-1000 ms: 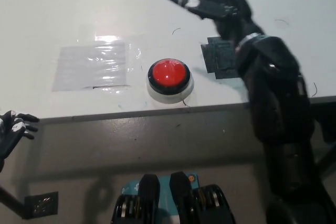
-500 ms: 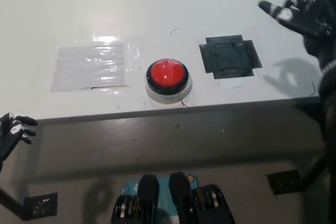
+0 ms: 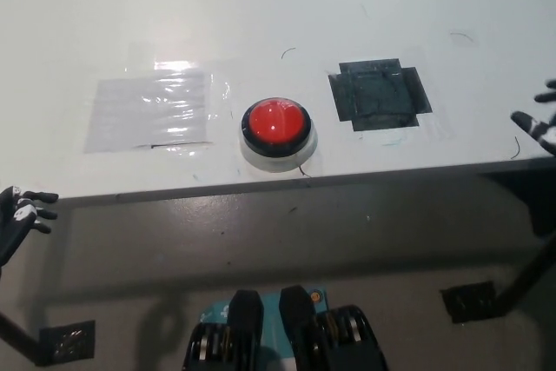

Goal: The robot uses its right hand to make a fist and press the red button kept in the middle of the desk

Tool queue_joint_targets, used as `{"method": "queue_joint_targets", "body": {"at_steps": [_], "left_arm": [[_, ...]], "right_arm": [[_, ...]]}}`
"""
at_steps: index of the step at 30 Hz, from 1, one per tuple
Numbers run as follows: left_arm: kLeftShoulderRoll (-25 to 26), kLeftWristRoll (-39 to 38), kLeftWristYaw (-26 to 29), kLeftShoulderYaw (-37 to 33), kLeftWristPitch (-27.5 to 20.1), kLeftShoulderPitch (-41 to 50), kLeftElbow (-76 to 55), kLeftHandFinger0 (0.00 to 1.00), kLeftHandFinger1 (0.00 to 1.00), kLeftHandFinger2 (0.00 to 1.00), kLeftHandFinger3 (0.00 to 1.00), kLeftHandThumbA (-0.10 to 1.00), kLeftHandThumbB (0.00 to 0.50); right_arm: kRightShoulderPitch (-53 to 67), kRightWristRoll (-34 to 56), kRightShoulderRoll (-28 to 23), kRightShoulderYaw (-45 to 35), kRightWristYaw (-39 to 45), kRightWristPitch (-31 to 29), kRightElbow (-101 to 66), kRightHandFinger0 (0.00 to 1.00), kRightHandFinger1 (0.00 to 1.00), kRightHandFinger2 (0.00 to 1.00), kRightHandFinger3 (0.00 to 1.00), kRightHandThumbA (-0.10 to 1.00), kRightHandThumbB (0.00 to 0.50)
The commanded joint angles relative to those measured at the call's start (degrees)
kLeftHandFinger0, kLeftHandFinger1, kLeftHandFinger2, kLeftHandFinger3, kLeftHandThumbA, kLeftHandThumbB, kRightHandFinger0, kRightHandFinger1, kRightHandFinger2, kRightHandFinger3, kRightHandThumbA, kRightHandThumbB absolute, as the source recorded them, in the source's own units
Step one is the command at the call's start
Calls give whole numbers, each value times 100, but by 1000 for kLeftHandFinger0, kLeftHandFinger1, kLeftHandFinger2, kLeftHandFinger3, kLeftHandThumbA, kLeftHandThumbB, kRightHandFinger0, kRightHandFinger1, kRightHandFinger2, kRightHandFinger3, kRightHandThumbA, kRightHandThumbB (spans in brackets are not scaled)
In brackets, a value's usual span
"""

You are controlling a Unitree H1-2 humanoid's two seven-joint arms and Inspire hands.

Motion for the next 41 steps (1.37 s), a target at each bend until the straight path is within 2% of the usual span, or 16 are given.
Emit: {"method": "queue_joint_targets", "body": {"at_steps": [1,7,10,12,14,17,19,21,23,25,26,27,28,30,36,41], "left_arm": [[226,86,10,27,-47,-33,-182,492,528,615,683,532,0],[206,3,-28,56,-94,-30,-185,486,513,591,636,484,0],[197,-61,-51,75,-112,-44,-143,428,466,547,602,482,0],[120,-54,-22,52,-179,-30,-109,458,490,564,625,506,9],[115,-46,-6,55,-162,-32,-114,460,489,561,615,525,19],[116,-64,-14,61,-145,-31,-113,496,528,607,648,516,3],[85,-87,-14,59,-239,-43,-67,508,534,612,646,514,0],[86,-51,2,44,-302,-56,-22,510,531,603,632,511,0],[53,-27,75,71,-175,-35,-98,522,542,622,654,514,16],[50,-32,65,70,-167,-28,-106,502,524,603,642,519,12],[48,-34,63,72,-162,-27,-109,503,525,602,639,521,12],[59,-54,26,69,-225,-31,-87,517,537,610,648,518,2],[65,-24,22,53,-237,-36,-84,506,533,606,650,530,2],[68,34,41,30,-215,-42,-92,505,533,604,651,549,1],[16,-47,43,68,-213,-17,-98,455,484,560,623,504,0],[16,-24,46,60,-154,12,-173,507,543,609,640,507,0]], "right_arm": [[54,184,-11,-137,-2,-220,-208,0,147,394,408,1000,86],[264,225,43,-229,-11,-378,-124,0,184,412,432,1000,74],[307,171,88,-269,-117,-307,-99,0,201,419,460,1000,76],[279,135,15,-293,-113,-294,-33,25,235,449,488,1000,80],[324,74,-7,-248,-72,-378,31,56,281,502,540,1000,114],[332,-67,-59,-150,-45,-453,63,63,287,507,486,1000,144],[282,-109,-95,-129,-59,-454,47,17,231,450,409,1000,132],[258,-138,-121,-117,-71,-446,61,2,229,455,415,1000,146],[214,-132,-99,-144,-144,-358,65,0,170,406,367,1000,126],[196,-100,-89,-159,-146,-340,76,10,194,447,420,1000,130],[197,-99,-91,-156,-148,-343,76,0,191,437,392,1000,132],[198,-93,-100,-145,-141,-314,70,97,292,522,449,1000,145],[182,-91,-112,-142,-151,-263,66,128,328,505,410,1000,143],[157,-91,-124,-144,-173,-204,62,81,286,403,306,1000,142],[141,-99,-135,-118,-199,-89,-2,0,180,244,205,1000,153],[142,-57,-159,-101,-153,-42,-8,29,218,264,253,1000,166]]}}
